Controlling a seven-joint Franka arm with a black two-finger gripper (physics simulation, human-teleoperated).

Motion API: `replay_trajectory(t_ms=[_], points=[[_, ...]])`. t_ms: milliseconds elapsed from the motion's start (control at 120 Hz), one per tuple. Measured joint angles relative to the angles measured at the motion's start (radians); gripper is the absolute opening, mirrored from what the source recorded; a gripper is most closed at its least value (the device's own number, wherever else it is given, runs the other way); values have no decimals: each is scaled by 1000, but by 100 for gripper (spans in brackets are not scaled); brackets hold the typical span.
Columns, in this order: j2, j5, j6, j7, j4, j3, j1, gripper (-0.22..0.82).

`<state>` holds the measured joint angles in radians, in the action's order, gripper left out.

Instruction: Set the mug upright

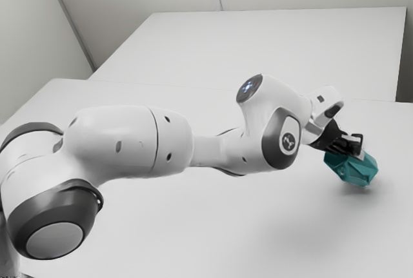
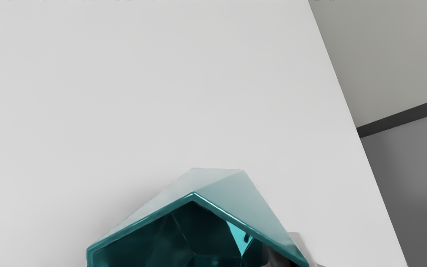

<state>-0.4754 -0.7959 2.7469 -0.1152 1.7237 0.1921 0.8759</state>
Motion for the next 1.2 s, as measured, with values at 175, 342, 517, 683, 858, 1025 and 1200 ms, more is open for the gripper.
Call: replay_trajectory(t_ms=[175, 342, 517, 683, 858, 1025, 1200], points=[[191, 328, -170, 39, 104, 0, -182, -18], [290, 597, -356, 85, 159, -26, -401, -18], [314, 772, -509, 120, 162, -76, -591, -18], [307, 867, -590, 147, 164, -131, -736, -18], [262, 920, -623, 171, 164, -150, -781, -18], [232, 934, -636, 189, 164, -151, -783, -18], [208, 938, -646, 204, 162, -151, -782, -18]])
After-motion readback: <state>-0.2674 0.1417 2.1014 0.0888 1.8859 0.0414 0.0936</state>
